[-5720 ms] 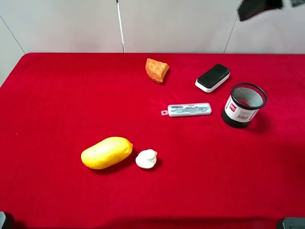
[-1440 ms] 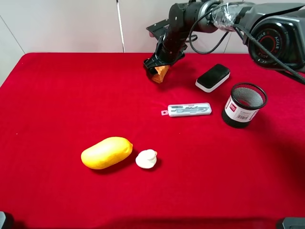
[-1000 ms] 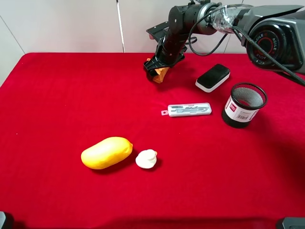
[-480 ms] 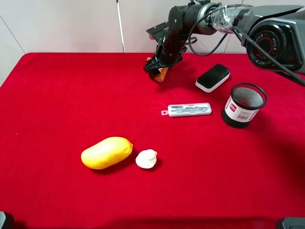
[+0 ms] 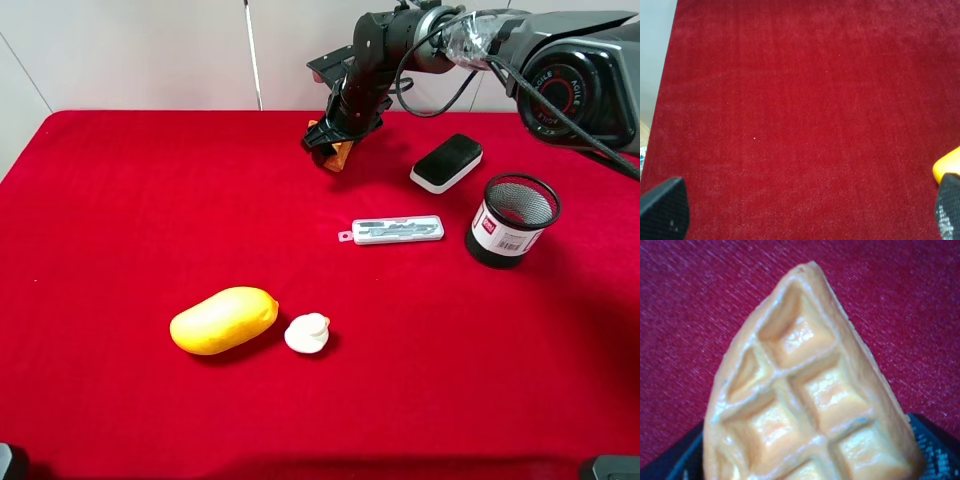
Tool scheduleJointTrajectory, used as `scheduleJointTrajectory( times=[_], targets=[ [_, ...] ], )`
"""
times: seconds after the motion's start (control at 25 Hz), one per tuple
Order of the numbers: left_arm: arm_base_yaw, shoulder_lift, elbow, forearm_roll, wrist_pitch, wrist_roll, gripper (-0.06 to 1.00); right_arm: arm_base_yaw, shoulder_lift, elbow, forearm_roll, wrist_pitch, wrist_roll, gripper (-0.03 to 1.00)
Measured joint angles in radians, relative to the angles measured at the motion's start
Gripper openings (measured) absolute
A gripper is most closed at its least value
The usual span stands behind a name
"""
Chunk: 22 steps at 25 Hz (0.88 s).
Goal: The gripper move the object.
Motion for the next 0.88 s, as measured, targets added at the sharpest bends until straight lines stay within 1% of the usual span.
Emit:
scheduleJointTrajectory(
  times=[0.32,0.48,0.68,0.88],
  targets=[
    [0.0,0.0,0.0,0.0,0.0,0.0,0.98,0.0,-0.005,-0.004,0.0,-0.007,0.0,0.54],
    [0.0,0.0,0.0,0.0,0.0,0.0,0.98,0.0,-0.028,-0.005,0.0,0.013,0.0,0.54],
    [0.0,0.0,0.0,0.0,0.0,0.0,0.98,0.0,-0.071,-0.008,0.001,0.066,0.0,0.54],
    [0.0,0.0,0.0,0.0,0.0,0.0,0.97,0.0,-0.129,-0.008,0.0,0.146,0.0,0.54]
  ],
)
